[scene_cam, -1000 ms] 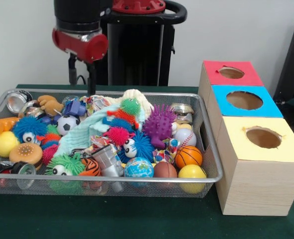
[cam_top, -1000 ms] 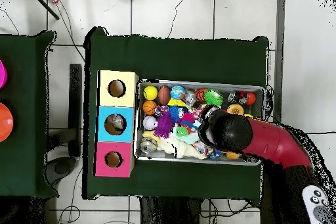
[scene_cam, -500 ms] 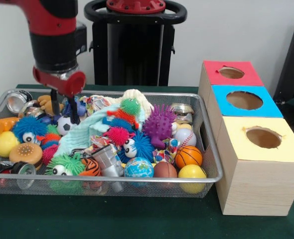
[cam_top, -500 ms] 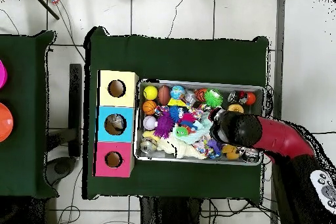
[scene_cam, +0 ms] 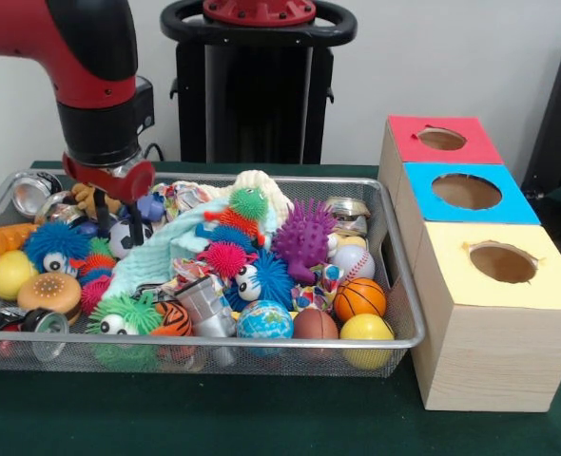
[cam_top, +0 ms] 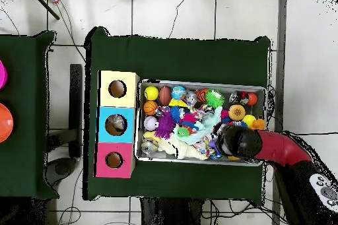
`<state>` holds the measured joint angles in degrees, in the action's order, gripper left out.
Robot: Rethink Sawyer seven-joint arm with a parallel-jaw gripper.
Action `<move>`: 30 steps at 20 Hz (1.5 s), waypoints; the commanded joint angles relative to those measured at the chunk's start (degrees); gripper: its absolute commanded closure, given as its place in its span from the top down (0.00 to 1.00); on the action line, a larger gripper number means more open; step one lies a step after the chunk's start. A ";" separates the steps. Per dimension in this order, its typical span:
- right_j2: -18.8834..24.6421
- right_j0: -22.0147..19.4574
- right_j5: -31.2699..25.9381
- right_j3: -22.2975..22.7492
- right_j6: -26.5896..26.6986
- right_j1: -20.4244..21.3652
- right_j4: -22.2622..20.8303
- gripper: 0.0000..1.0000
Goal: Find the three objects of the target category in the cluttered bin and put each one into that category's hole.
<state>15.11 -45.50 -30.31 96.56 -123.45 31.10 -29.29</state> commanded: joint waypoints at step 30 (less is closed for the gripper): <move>2.88 -8.34 7.80 14.13 9.48 -1.48 -16.59 1.00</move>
<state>17.59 -52.25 -22.16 106.27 -123.46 35.69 -37.78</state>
